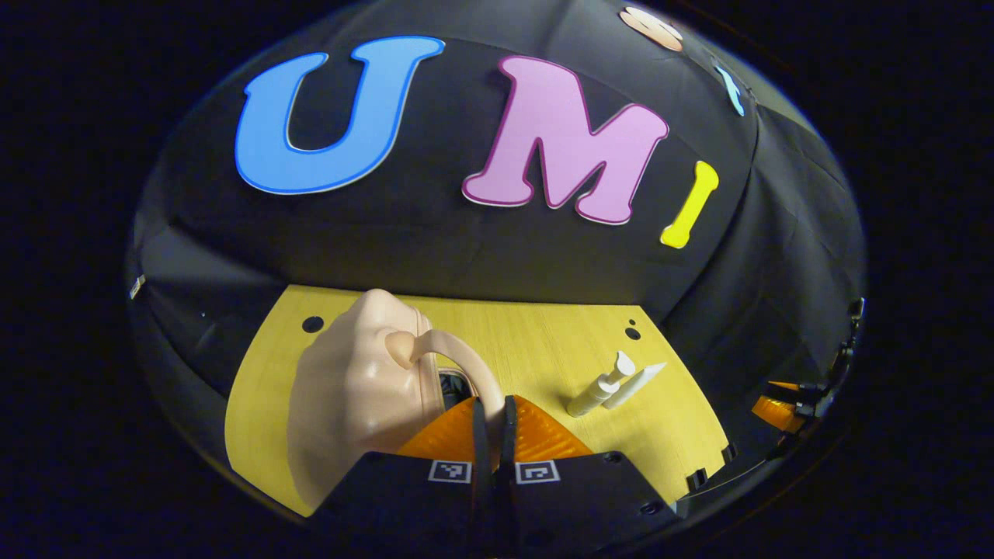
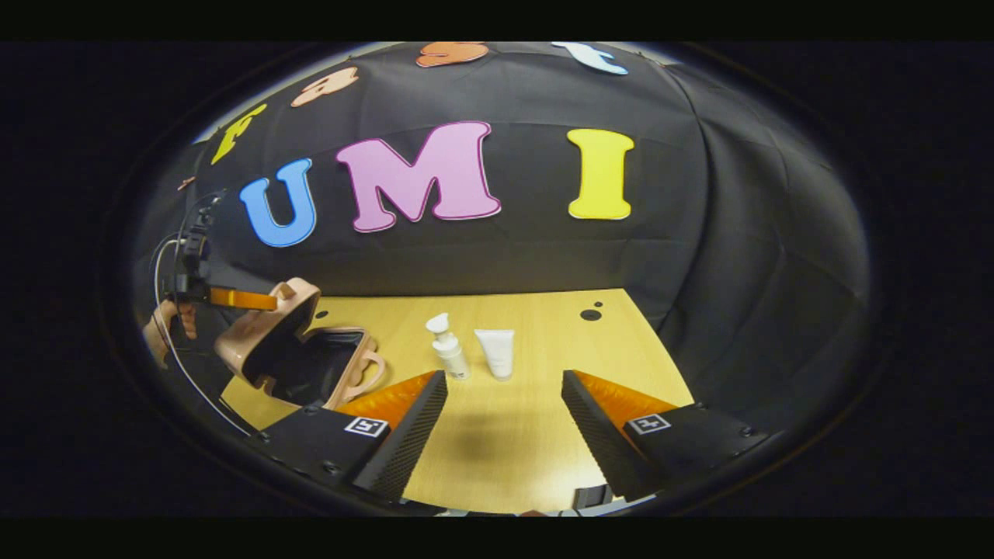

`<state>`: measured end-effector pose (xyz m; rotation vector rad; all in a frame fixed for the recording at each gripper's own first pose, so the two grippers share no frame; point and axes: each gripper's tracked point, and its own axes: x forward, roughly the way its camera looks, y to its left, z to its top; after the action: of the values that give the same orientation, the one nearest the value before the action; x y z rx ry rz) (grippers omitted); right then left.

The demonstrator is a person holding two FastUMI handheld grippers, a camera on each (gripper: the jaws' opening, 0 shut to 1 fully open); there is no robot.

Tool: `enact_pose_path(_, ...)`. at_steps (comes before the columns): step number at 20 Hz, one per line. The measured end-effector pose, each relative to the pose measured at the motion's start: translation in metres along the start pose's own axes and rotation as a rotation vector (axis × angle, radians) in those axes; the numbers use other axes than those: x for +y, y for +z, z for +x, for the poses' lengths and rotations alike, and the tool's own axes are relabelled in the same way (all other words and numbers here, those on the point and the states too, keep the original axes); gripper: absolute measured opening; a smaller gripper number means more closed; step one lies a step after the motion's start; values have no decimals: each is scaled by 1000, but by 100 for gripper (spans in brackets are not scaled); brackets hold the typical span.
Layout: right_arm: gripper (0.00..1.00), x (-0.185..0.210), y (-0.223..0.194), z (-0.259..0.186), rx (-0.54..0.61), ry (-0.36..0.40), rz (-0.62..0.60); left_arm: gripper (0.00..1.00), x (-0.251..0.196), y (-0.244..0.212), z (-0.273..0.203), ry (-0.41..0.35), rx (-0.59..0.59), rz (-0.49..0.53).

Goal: First open the suitcase, pack the skin care products into it, and then close the suitcase.

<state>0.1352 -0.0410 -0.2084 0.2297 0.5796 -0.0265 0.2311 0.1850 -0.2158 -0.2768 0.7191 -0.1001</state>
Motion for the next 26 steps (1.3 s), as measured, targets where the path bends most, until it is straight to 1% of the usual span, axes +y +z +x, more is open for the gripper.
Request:
enact_pose_path(4, 95, 20, 0, 6, -1, 22, -5, 6, 58, 23, -40, 43, -51, -9)
enact_pose_path(7, 95, 32, -2, 6, 0, 29, -22, 6, 116, 34, -66, 132, -71, 1)
enact_pose_path(10, 95, 40, -2, 8, 1, 30, -20, 6, 168, 27, -81, 205, -57, 35)
enact_pose_path(12, 95, 47, -4, 10, 6, 32, -19, 7, 208, 19, -87, 279, -38, 41)
enact_pose_path(14, 95, 54, -3, 10, 4, 30, -31, 7, 247, 13, -93, 358, -33, 25)
enact_pose_path(17, 95, 61, 3, 11, -7, 18, -63, 7, 308, -8, -98, 483, 31, 81)
enact_pose_path(18, 95, 63, 5, 10, -12, 14, -68, 7, 323, -17, -95, 508, 54, 84)
enact_pose_path(20, 95, 69, 6, 11, -16, 6, -62, 6, 356, -33, -90, 554, 80, 58)
enact_pose_path(22, 95, 81, 6, 10, -10, 9, -46, 6, 381, -53, -84, 568, 90, 3)
enact_pose_path(26, 95, 89, 9, 7, -5, -3, -53, 6, 425, -95, -72, 582, 161, -90)
